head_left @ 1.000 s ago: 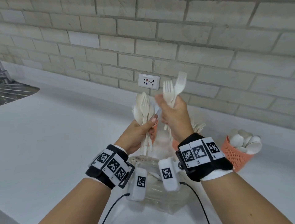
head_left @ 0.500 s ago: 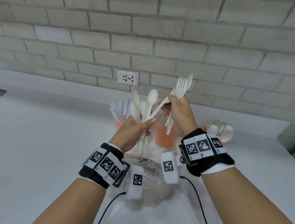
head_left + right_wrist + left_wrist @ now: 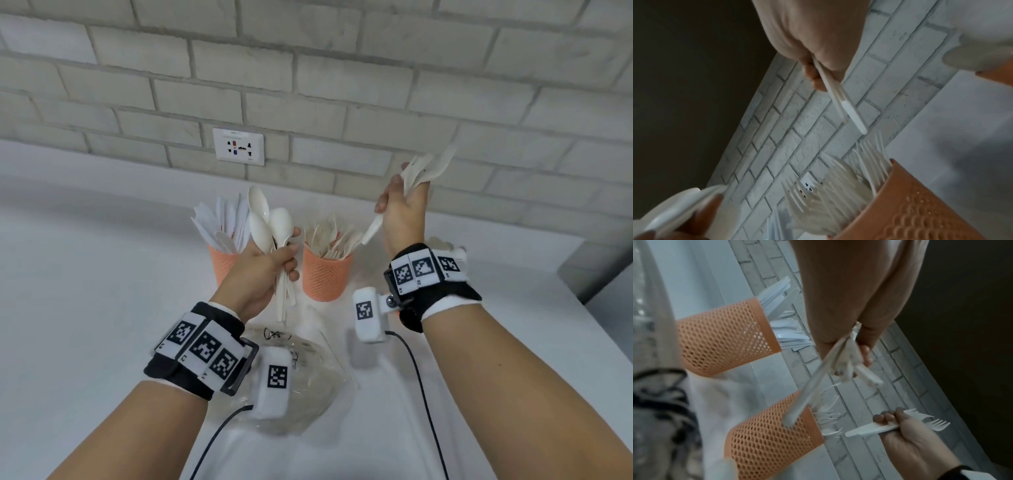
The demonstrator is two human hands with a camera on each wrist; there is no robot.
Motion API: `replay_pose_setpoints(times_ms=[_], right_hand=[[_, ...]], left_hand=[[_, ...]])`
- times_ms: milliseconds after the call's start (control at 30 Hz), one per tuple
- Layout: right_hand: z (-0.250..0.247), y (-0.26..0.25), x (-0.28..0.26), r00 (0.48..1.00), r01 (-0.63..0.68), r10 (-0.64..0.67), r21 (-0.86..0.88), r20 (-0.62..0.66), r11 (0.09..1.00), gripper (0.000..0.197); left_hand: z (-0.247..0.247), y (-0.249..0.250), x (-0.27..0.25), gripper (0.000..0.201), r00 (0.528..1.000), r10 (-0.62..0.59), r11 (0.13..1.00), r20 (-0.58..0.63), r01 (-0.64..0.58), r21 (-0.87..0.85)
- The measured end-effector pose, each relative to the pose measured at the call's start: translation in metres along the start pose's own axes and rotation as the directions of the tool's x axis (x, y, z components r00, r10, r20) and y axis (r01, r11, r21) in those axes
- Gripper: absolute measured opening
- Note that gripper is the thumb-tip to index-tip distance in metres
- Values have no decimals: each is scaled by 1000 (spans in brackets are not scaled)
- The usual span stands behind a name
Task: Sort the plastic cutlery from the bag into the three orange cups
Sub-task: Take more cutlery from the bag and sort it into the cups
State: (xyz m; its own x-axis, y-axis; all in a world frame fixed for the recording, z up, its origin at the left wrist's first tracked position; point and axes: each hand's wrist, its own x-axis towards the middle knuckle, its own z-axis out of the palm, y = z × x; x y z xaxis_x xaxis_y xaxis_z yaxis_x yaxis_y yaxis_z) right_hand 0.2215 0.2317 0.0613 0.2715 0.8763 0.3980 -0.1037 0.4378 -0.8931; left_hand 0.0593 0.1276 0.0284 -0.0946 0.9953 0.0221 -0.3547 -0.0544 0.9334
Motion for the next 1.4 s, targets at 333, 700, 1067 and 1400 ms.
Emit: replay_pose_setpoints(times_ms=[333,700,1067,1400], right_hand=[[20,35,-6,977,-81,87,-39,193,996,28],[13,35,5,928,51,95,-377,360,925,19],[9,29,3,652,247,207,-462,730,852,23],[7,29,3,900,214,-89,-256,427,943,13]], left_hand=[[2,3,-3,15,998,-47,999,33,47,17],[5,1,-2,12,994,-83,996,76,81,30],[3,7,-8,16,992,-46,999,114,45,8],[-1,8,-9,26,984,-69,996,164,57,74]])
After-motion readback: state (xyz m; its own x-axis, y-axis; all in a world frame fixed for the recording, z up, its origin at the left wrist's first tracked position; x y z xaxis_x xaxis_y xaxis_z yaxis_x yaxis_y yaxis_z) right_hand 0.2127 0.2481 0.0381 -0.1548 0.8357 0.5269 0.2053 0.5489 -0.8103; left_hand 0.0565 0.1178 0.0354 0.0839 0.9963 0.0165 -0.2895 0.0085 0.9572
